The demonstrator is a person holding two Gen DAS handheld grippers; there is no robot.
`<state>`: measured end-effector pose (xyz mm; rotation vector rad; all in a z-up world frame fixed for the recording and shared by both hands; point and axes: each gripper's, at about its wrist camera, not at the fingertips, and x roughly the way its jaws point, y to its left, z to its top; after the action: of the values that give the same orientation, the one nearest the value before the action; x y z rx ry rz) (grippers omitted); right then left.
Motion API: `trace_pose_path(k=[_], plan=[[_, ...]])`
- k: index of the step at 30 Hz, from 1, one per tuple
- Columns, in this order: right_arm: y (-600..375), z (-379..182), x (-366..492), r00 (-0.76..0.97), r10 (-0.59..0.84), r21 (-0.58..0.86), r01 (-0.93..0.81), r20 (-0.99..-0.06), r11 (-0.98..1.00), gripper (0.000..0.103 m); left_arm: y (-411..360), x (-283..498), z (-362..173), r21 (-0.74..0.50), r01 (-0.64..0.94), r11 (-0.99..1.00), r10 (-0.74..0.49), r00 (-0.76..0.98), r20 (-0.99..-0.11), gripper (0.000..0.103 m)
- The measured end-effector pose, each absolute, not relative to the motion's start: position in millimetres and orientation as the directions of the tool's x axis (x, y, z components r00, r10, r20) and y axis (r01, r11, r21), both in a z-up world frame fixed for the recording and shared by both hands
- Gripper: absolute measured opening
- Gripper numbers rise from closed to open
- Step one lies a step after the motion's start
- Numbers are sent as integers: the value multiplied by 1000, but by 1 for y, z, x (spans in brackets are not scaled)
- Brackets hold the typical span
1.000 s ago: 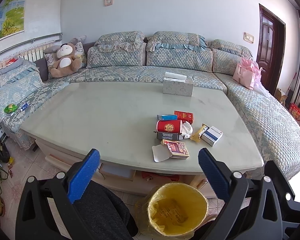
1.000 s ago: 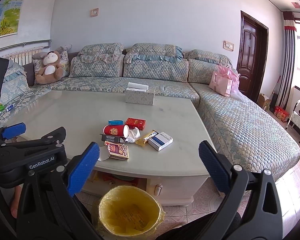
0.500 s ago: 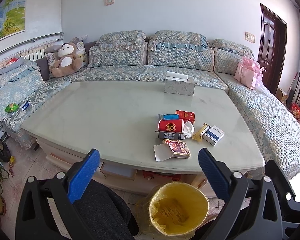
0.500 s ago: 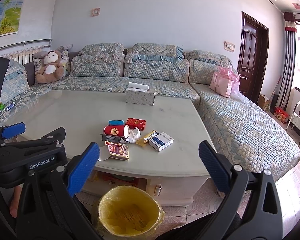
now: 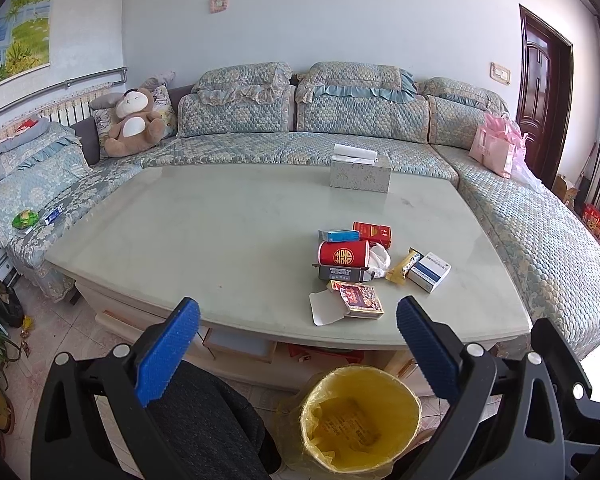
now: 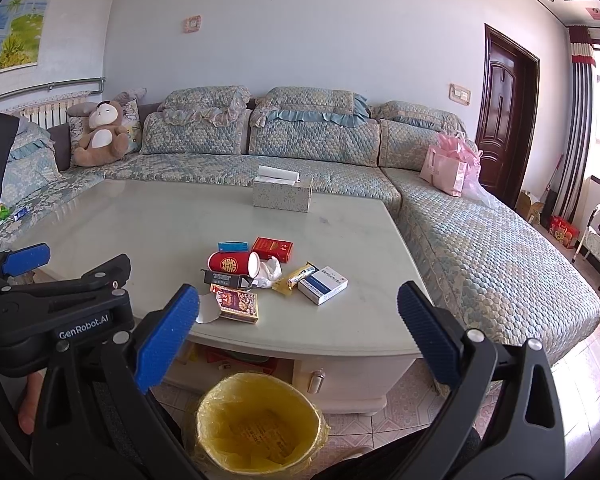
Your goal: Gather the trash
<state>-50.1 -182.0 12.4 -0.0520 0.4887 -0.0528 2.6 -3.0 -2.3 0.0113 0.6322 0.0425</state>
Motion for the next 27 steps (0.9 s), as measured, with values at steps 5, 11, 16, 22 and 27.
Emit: trace_pose_path(k=[5, 11, 16, 22, 27], plan=[[-181, 12, -50, 881, -64, -63, 39, -468, 997, 97, -4, 4, -2, 26, -38, 999, 46, 805, -591, 97], [-181, 11, -49, 878, -63, -64, 37, -474, 997, 97, -4, 7, -2, 28, -37, 999, 46, 801, -597, 97], [-182, 12, -43, 873, -61, -65, 34, -483, 997, 97, -4, 12, -5, 30, -38, 999, 49, 797, -602, 97], [-186, 8, -32, 858, -38, -60, 8, -512, 998, 97, -4, 25, -12, 30, -18, 999, 33, 770, -637, 97], [-190, 0, -12, 831, -19, -72, -25, -556, 997, 97, 0, 45, -18, 11, 11, 1000, 0, 726, -688, 97]])
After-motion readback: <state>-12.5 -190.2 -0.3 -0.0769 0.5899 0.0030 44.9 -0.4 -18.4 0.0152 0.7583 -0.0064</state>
